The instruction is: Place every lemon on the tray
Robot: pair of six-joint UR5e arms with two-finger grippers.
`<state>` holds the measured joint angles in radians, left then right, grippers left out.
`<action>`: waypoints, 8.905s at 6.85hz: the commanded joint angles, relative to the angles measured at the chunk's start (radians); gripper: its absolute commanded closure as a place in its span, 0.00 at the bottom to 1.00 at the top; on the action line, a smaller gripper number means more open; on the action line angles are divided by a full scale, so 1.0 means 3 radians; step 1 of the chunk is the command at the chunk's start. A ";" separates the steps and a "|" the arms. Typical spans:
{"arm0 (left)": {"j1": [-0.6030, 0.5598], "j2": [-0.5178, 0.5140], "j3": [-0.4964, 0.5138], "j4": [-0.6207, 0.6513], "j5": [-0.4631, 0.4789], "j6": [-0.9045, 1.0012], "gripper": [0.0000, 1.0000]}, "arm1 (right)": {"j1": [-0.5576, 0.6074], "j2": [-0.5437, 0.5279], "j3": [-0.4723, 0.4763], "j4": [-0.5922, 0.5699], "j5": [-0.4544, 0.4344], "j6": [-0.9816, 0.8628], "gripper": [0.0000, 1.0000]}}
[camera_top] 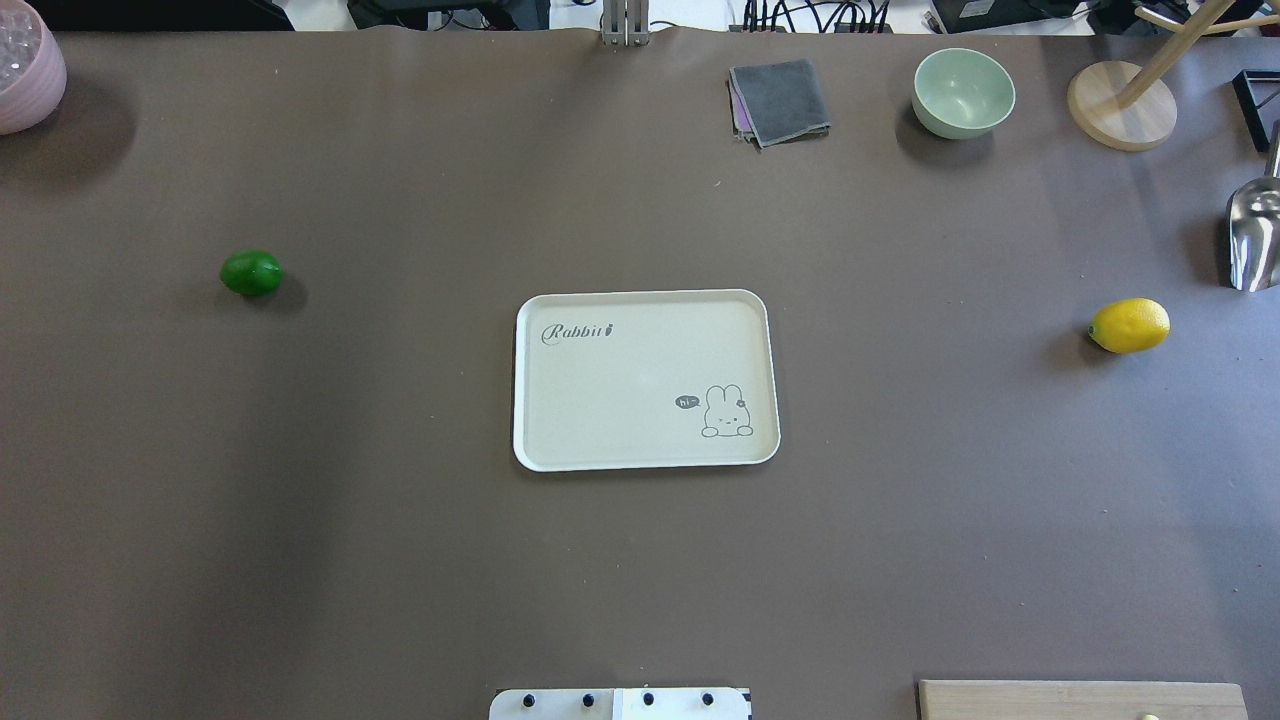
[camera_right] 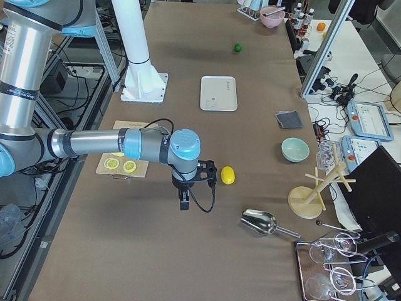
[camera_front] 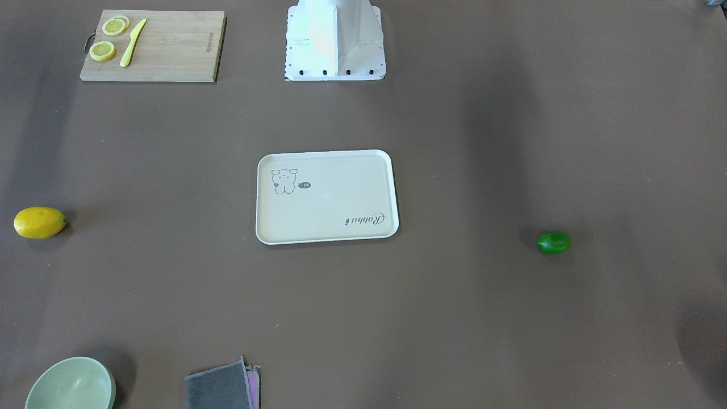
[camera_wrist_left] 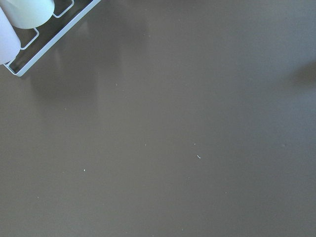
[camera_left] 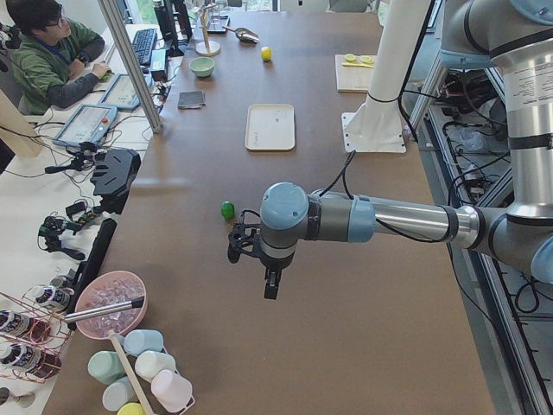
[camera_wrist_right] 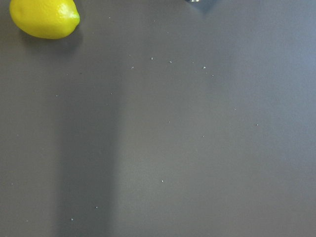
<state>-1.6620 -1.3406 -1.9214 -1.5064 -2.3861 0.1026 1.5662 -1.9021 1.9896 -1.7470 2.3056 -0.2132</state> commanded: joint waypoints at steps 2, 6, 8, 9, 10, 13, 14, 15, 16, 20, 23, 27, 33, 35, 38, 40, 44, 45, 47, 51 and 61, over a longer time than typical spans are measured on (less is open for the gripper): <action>0.0023 0.0000 0.0008 -0.0005 -0.0003 0.0021 0.01 | 0.0000 0.0000 0.0000 -0.0001 0.0000 0.0000 0.00; 0.0023 -0.0203 0.0033 -0.0153 0.0003 0.0016 0.01 | 0.0000 0.0285 0.0046 0.0004 0.0020 0.0000 0.00; 0.0023 -0.0566 0.0059 -0.0229 0.0008 -0.0020 0.01 | 0.0000 0.0606 0.0082 0.0020 0.0021 0.0041 0.00; 0.0023 -0.0649 0.0115 -0.0357 0.0008 -0.0025 0.01 | 0.0000 0.0740 0.0072 0.0151 0.0015 0.0051 0.00; 0.0028 -0.0700 0.0161 -0.0474 0.0008 -0.0020 0.01 | 0.0000 0.0731 0.0061 0.0315 0.0025 0.0026 0.00; 0.0089 -0.0997 0.0616 -0.0893 -0.0099 -0.0070 0.01 | 0.0000 0.0598 -0.0061 0.0444 0.0020 0.0041 0.00; 0.0246 -0.0992 0.0642 -0.1295 -0.0155 -0.0263 0.01 | 0.0000 0.0608 -0.0051 0.0444 0.0020 0.0092 0.00; 0.0445 -0.0972 0.0769 -0.1810 -0.0136 -0.0407 0.01 | -0.0015 0.0623 -0.0051 0.0449 0.0015 0.0163 0.00; 0.0908 -0.1184 0.0861 -0.1937 -0.0029 -0.0444 0.01 | -0.0172 0.0669 -0.0051 0.0454 0.0015 0.0351 0.00; 0.2142 -0.1558 0.1208 -0.2285 0.0856 -0.0429 0.00 | -0.1027 0.0854 -0.0178 0.1005 0.0005 0.1140 0.00; 0.2441 -0.1626 0.1540 -0.2453 0.0862 -0.0419 0.03 | -0.1099 0.0818 -0.0189 0.1042 0.0010 0.1140 0.00; 0.2462 -0.1743 0.1991 -0.2884 0.0862 -0.0419 0.07 | -0.1099 0.0818 -0.0184 0.1037 0.0005 0.1140 0.00; 0.2674 -0.2172 0.1620 -0.2889 0.0816 -0.2201 1.00 | -0.1099 0.0818 -0.0189 0.1037 0.0010 0.1140 0.00; 0.3283 -0.2555 0.1491 -0.2879 0.1064 -0.3547 1.00 | -0.1099 0.0818 -0.0189 0.1037 0.0015 0.1140 0.00; 0.3755 -0.2782 0.1481 -0.2879 0.1818 -0.3962 0.76 | -0.1099 0.0818 -0.0210 0.1037 0.0010 0.1140 0.00; 0.3740 -0.2741 0.1450 -0.3057 0.1879 -0.3881 0.02 | -0.1099 0.0818 -0.0210 0.1037 0.0010 0.1140 0.00; 0.2618 -0.2170 0.0975 -0.2618 0.0415 -0.2829 0.01 | -0.1099 0.0767 -0.0316 0.1118 -0.0281 0.1374 0.00; 0.2554 -0.2103 0.0974 -0.2623 0.0391 -0.2721 0.01 | -0.1130 0.0752 -0.0398 0.1423 -0.0317 0.1942 0.03; 0.2569 -0.2097 0.0985 -0.2628 0.0422 -0.2715 0.01 | -0.1283 0.0792 -0.1044 0.2545 -0.0500 0.2404 0.00; 0.2579 -0.2112 0.1010 -0.2628 0.0427 -0.2715 0.01 | -0.1431 0.0946 -0.1054 0.2766 -0.1072 0.0945 0.01; 0.2574 -0.2076 0.0980 -0.2638 0.0427 -0.2715 0.01 | -0.1943 0.0961 -0.1303 0.2750 -0.1329 -0.1053 0.01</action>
<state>-0.8897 -1.9644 -1.6261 -2.2977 -2.2580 -0.7117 0.9857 -1.6143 1.6284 -0.9214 1.9144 -0.5243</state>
